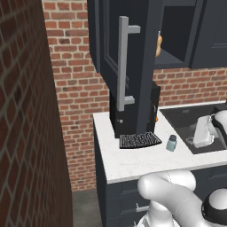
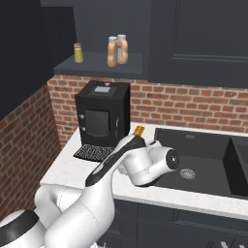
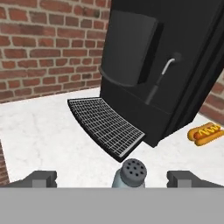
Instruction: Put the shaker and condiment bottle from the counter next to their counterparts in the cabinet.
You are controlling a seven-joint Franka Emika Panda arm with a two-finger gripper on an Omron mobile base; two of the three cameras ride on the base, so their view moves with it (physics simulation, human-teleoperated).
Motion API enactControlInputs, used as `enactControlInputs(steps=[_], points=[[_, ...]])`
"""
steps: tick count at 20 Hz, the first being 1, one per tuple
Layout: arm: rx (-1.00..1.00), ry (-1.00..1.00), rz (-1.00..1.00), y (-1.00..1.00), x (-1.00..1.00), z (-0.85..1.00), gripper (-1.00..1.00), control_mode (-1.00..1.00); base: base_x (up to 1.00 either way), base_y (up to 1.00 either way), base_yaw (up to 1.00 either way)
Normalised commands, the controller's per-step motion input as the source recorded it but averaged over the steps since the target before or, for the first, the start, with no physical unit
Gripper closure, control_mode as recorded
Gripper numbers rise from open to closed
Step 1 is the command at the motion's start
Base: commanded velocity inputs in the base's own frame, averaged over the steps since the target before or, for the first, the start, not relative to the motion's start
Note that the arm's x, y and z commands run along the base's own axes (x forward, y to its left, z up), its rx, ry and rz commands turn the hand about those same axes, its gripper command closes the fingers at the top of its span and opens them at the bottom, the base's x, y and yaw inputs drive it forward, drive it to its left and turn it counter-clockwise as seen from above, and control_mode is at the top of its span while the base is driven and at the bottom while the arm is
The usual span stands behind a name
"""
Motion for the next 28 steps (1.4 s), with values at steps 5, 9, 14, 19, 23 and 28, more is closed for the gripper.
enactControlInputs(steps=[5,9,14,19,23,28], points=[[0.00,0.13,0.03,0.00,0.00,-0.35,-1.00,-1.00,0.00,0.00,0.00],[0.00,0.01,0.01,0.00,0.00,-0.11,-1.00,-1.00,0.00,0.00,0.00],[0.00,0.00,0.00,0.00,0.00,0.00,-1.00,-1.00,0.00,0.00,0.00],[0.00,-0.04,0.00,0.00,0.00,-0.13,-1.00,-1.00,0.00,0.00,0.00],[0.00,-0.01,0.00,0.00,0.00,-0.25,-1.00,-1.00,0.00,0.00,0.00],[0.00,0.00,0.00,0.00,0.02,-0.12,-1.00,-1.00,0.00,0.00,0.00]])
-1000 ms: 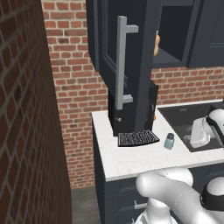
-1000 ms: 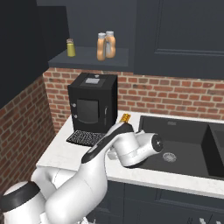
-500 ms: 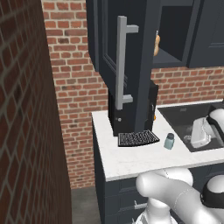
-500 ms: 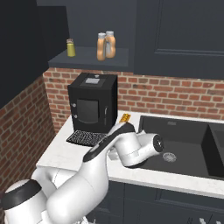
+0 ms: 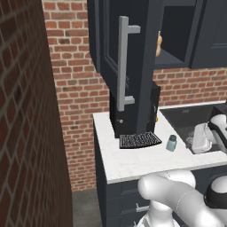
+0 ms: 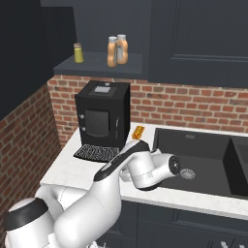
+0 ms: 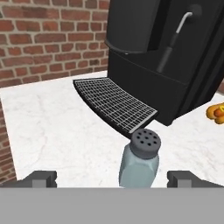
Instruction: Put the shaker and condiment bottle from the counter next to their counterparts in the cabinet.
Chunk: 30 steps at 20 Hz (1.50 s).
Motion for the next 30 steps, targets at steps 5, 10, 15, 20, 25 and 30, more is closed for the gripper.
enactControlInputs(steps=[5,10,15,20,25,30], points=[[0.00,0.00,0.00,0.00,0.11,-0.08,-1.00,-1.00,0.00,0.00,0.00],[0.00,0.00,0.00,0.00,0.12,-0.10,-1.00,-1.00,0.00,0.00,0.00],[0.00,0.00,0.00,0.00,0.01,-0.12,-1.00,-1.00,0.00,0.00,0.00],[0.00,0.00,0.00,0.00,0.00,-0.09,-1.00,-1.00,0.00,0.00,0.00],[0.00,0.00,0.00,0.00,0.01,-0.07,-1.00,-1.00,0.00,0.00,0.00],[0.00,0.03,0.00,0.00,0.04,-0.04,-1.00,-1.00,0.00,0.00,0.00]])
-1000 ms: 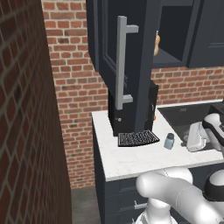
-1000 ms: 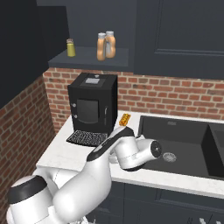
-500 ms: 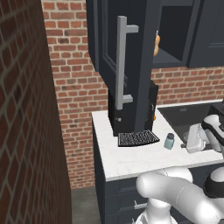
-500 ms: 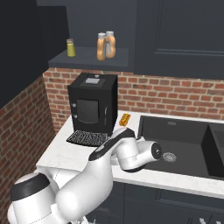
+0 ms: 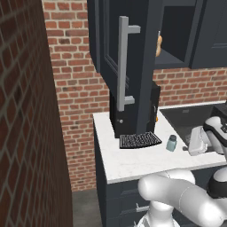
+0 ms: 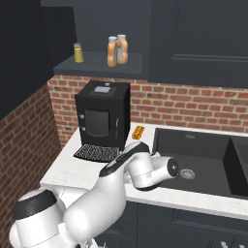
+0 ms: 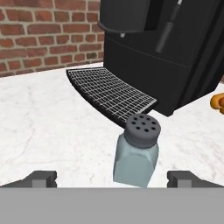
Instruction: Put the shaker and condiment bottle from the counter next to their counterparts in the cabinet.
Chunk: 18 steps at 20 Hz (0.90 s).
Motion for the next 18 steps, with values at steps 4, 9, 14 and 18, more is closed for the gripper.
enactControlInputs(steps=[4,9,14,18], points=[[0.00,0.06,0.00,0.00,0.11,-0.04,-1.00,-1.00,0.00,0.00,0.00],[0.00,0.07,0.00,0.00,0.15,-0.06,-1.00,-1.00,0.00,0.00,0.00],[0.00,0.06,0.00,0.00,0.03,-0.09,-1.00,-1.00,0.00,0.00,0.00],[0.00,0.01,0.00,0.00,0.00,-0.10,-1.00,-1.00,0.00,0.00,0.00]])
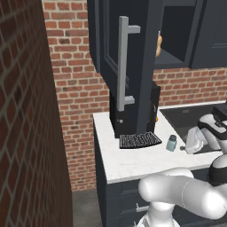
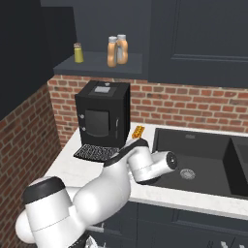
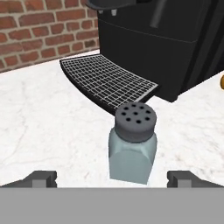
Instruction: Put the shaker and condiment bottle from the counter next to their counterparts in the cabinet.
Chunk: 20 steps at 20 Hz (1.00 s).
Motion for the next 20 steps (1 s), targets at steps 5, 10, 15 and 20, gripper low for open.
enactControlInputs(steps=[5,10,15,20], points=[[0.01,0.02,0.00,0.00,0.00,-0.11,-1.00,-1.00,0.00,0.00,0.00],[0.02,0.04,0.00,0.00,0.00,-0.02,-1.00,-1.00,0.00,0.00,0.00],[0.03,0.07,0.00,0.00,0.00,0.00,-1.00,-1.00,0.00,0.00,0.00],[0.03,0.08,0.00,0.00,0.00,0.00,-1.00,-1.00,0.00,0.00,0.00]])
